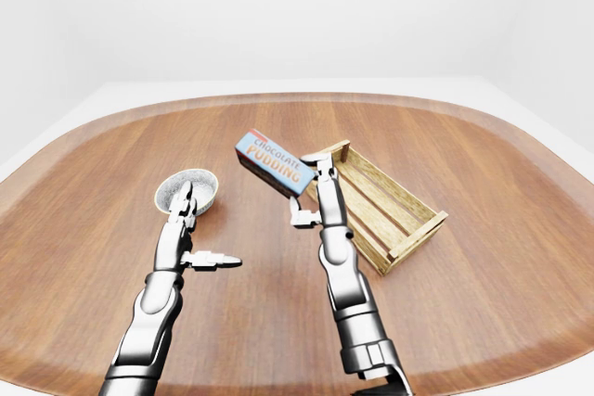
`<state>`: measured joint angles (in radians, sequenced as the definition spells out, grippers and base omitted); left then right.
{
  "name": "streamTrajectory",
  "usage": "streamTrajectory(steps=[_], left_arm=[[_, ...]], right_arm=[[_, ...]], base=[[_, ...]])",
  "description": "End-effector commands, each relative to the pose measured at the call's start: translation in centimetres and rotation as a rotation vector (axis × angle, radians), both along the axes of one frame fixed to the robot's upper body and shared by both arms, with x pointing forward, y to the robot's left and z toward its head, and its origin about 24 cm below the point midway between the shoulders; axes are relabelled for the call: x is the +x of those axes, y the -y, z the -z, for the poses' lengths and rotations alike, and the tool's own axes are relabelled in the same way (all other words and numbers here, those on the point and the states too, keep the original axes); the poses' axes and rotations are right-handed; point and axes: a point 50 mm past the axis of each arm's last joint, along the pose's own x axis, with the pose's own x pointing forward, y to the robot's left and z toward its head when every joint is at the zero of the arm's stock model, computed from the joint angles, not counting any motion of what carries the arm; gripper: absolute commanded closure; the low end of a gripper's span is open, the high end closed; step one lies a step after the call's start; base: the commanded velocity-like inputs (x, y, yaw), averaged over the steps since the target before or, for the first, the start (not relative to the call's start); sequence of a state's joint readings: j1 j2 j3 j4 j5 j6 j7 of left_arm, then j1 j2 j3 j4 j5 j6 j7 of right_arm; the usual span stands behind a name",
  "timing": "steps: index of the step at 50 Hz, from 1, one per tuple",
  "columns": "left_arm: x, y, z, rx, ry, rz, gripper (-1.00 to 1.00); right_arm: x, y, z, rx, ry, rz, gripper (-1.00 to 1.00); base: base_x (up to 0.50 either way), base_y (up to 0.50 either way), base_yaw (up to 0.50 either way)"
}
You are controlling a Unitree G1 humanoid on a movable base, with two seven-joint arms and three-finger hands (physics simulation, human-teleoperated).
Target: Pick up the chocolate pudding and put it in the tray.
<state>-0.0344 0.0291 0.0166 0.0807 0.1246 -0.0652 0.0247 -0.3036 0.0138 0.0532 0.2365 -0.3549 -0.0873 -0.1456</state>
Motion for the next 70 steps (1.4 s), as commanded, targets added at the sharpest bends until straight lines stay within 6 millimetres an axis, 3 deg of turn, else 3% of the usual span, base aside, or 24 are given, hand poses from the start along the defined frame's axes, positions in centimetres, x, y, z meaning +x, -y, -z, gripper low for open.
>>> streamTrajectory(steps=[1,12,19,23,24,30,32,35,48,49,51,70], left_arm=[[0.0,-0.1,0.0,-0.061,-0.018,0.017,-1.0],[-0.1,0.0,0.0,-0.061,-0.019,0.018,-1.0],[0.0,0.0,0.0,-0.062,-0.019,0.018,-1.0],[0.0,0.0,0.0,-0.063,-0.019,0.017,-1.0],[0.0,0.0,0.0,-0.064,-0.019,0.017,-1.0],[0.1,0.0,0.0,-0.065,-0.021,0.016,-1.0],[0.1,0.0,0.0,-0.066,-0.021,0.016,-1.0],[0.1,0.0,0.0,-0.067,-0.021,0.015,-1.0],[0.1,-0.1,0.0,-0.068,-0.02,0.015,-1.0],[0.1,0.0,-0.1,-0.068,-0.02,0.015,-1.0],[0.1,-0.1,0.0,-0.068,-0.02,0.015,-1.0],[0.0,0.0,0.1,-0.064,-0.021,0.02,-1.0]], right_arm=[[2.2,0.6,0.5,-0.03,-0.045,0.052,1.0],[4.4,1.1,0.6,-0.079,-0.091,0.103,1.0],[6.1,1.0,-0.4,-0.111,-0.094,0.122,1.0],[6.7,1.6,1.0,-0.146,-0.179,0.171,1.0],[7.1,1.6,0.2,-0.13,-0.167,0.163,1.0],[7.6,2.2,-0.2,-0.114,-0.181,0.174,1.0],[7.4,2.7,1.0,-0.141,-0.231,0.209,1.0],[8.1,2.7,-0.5,-0.119,-0.199,0.198,1.0],[8.3,3.2,-0.7,-0.141,-0.197,0.216,1.0],[8.1,3.4,0.1,-0.154,-0.221,0.23,1.0],[8.5,3.5,-1.0,-0.144,-0.196,0.224,1.0],[8.3,6.5,-0.4,-0.157,-0.241,0.304,1.0]], base=[[0.0,0.0,0.0],[0.0,0.0,0.0],[0.0,0.0,0.0],[0.0,0.0,0.0],[0.0,0.0,0.0],[0.0,0.0,0.0],[0.0,0.0,0.0],[0.0,0.0,0.0],[0.0,0.0,0.0],[0.0,0.0,0.0],[0.0,0.0,0.0],[0.0,0.0,0.0]])
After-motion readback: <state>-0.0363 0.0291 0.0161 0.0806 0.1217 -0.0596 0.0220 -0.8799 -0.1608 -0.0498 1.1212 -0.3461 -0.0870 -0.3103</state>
